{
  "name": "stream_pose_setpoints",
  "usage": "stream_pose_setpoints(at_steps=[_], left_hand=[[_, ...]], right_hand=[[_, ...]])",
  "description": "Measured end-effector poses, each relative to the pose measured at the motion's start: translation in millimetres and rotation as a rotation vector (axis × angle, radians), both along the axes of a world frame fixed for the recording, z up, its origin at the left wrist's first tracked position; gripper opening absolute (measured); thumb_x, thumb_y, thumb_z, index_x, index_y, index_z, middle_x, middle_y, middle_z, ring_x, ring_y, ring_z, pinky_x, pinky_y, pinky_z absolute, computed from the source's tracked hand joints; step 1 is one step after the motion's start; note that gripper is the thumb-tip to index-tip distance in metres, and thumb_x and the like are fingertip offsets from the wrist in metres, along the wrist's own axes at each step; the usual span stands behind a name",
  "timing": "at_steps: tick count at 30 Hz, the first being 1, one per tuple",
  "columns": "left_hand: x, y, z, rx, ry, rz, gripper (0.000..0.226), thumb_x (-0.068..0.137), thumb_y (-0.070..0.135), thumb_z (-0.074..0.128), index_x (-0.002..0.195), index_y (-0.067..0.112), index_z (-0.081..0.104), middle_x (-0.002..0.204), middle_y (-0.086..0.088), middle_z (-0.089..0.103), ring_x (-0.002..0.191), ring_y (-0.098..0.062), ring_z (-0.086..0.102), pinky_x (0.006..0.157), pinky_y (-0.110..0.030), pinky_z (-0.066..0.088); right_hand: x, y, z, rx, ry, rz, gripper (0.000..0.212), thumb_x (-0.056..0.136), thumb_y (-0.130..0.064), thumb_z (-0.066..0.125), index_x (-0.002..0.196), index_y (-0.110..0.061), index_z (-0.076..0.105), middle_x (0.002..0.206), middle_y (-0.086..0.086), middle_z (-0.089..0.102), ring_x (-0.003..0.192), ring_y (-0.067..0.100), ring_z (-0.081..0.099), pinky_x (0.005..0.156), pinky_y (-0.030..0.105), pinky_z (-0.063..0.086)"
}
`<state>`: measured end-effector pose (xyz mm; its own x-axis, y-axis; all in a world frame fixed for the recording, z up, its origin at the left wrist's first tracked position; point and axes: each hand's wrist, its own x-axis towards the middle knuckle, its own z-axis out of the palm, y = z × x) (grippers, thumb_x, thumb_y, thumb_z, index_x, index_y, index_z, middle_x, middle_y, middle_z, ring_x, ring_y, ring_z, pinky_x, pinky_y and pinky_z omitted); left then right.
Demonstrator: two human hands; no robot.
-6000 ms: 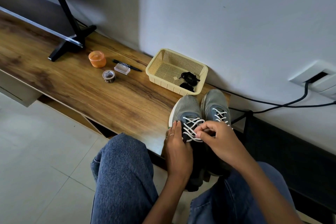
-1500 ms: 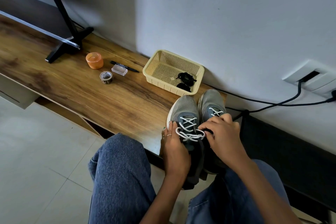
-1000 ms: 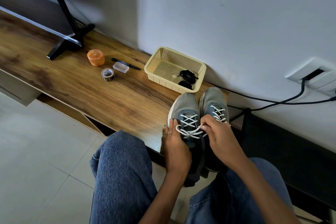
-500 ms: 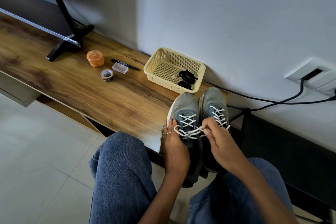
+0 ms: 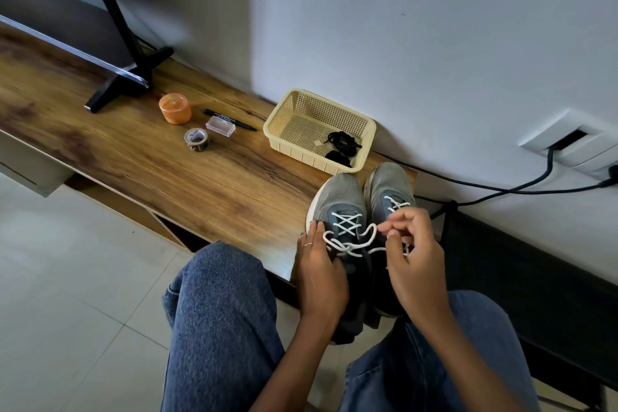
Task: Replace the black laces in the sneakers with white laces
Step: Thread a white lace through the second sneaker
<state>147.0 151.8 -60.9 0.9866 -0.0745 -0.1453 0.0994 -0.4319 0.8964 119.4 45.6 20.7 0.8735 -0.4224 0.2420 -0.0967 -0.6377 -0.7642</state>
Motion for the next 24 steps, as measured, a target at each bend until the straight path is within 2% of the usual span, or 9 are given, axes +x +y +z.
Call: stream_pose_setpoints(at_steps=[5,9,11,13,14,17,21,23,24], left_hand=[[-1.4,3.2,-3.2,-0.012,0.024,-0.042,0.058,0.087,-0.001,0.050,0.142,0.017,0.040,0.144,-0.003,0.045,0.132,-0.019,0.043,0.106,-0.042,0.041],[-5.2,4.7,-4.5,0.014,-0.039,-0.042,0.044,0.097,0.013,0.048,0.140,0.020,0.042,0.146,0.003,0.043,0.131,-0.011,0.042,0.105,-0.039,0.042],[-4.6,4.7,-1.9,0.022,-0.068,-0.026,0.035,0.099,0.014,0.048,0.133,0.022,0.048,0.144,0.022,0.039,0.125,0.006,0.040,0.103,-0.023,0.040],[-2.3,3.6,-1.9,0.003,-0.062,-0.020,0.027,0.101,0.013,0.045,0.115,0.034,0.052,0.124,0.045,0.040,0.108,0.022,0.040,0.092,-0.006,0.036],[-1.3,2.1,-5.3,0.015,-0.068,-0.024,0.024,0.102,0.016,0.043,0.112,0.036,0.051,0.123,0.043,0.043,0.109,0.019,0.043,0.091,-0.008,0.039],[2.1,-2.2,-17.5,0.051,-0.063,-0.025,0.027,0.104,0.026,0.037,0.125,0.034,0.053,0.134,0.022,0.049,0.118,0.005,0.048,0.097,-0.024,0.045],[-0.5,-1.9,-14.6,0.075,-0.065,-0.029,0.036,0.105,0.026,0.034,0.138,0.038,0.043,0.134,0.029,0.035,0.120,0.018,0.032,0.098,-0.006,0.025],[-2.0,0.6,-9.9,0.072,-0.047,-0.031,0.043,0.104,0.016,0.038,0.142,0.034,0.037,0.142,0.020,0.036,0.128,0.012,0.029,0.101,-0.004,0.021],[-2.4,1.4,-9.7,0.063,-0.046,-0.026,0.046,0.102,0.010,0.041,0.145,0.026,0.037,0.148,0.011,0.037,0.134,0.003,0.031,0.106,-0.010,0.024]], right_hand=[[-7.9,20.1,-5.8,-0.129,0.002,0.157,0.017,0.083,-0.015,0.044,0.083,-0.018,0.061,0.082,-0.015,0.059,0.081,0.009,0.057,0.076,0.038,0.047],[3.3,28.8,-5.9,-0.417,0.142,0.151,0.021,0.086,-0.027,0.046,0.082,-0.022,0.066,0.082,-0.012,0.061,0.083,0.014,0.051,0.071,0.036,0.041],[13.6,31.4,-4.9,-0.556,0.227,0.107,0.014,0.084,-0.029,0.060,0.077,-0.022,0.069,0.077,-0.008,0.061,0.080,0.019,0.051,0.067,0.034,0.038],[22.1,33.6,-2.5,-0.647,0.314,0.093,0.008,0.078,-0.029,0.074,0.072,-0.023,0.072,0.075,-0.008,0.061,0.082,0.021,0.050,0.069,0.033,0.030],[25.3,34.5,-0.2,-0.663,0.369,0.103,0.008,0.079,-0.031,0.073,0.076,-0.024,0.073,0.080,-0.008,0.061,0.089,0.022,0.047,0.073,0.033,0.025],[33.3,33.5,2.6,-0.636,0.511,0.126,0.020,0.094,-0.035,0.054,0.096,-0.024,0.071,0.104,-0.010,0.057,0.108,0.018,0.032,0.075,0.032,0.011],[31.0,36.0,4.5,-0.574,0.543,0.134,0.014,0.095,-0.027,0.050,0.094,-0.026,0.064,0.112,-0.013,0.050,0.111,0.014,0.027,0.078,0.031,0.014],[25.3,36.5,6.4,-0.517,0.530,0.119,0.013,0.095,-0.024,0.049,0.090,-0.027,0.060,0.110,-0.014,0.048,0.108,0.012,0.027,0.079,0.031,0.015],[22.8,35.8,8.7,-0.491,0.517,0.101,0.013,0.095,-0.023,0.048,0.088,-0.028,0.058,0.109,-0.014,0.047,0.106,0.010,0.025,0.077,0.030,0.013]])
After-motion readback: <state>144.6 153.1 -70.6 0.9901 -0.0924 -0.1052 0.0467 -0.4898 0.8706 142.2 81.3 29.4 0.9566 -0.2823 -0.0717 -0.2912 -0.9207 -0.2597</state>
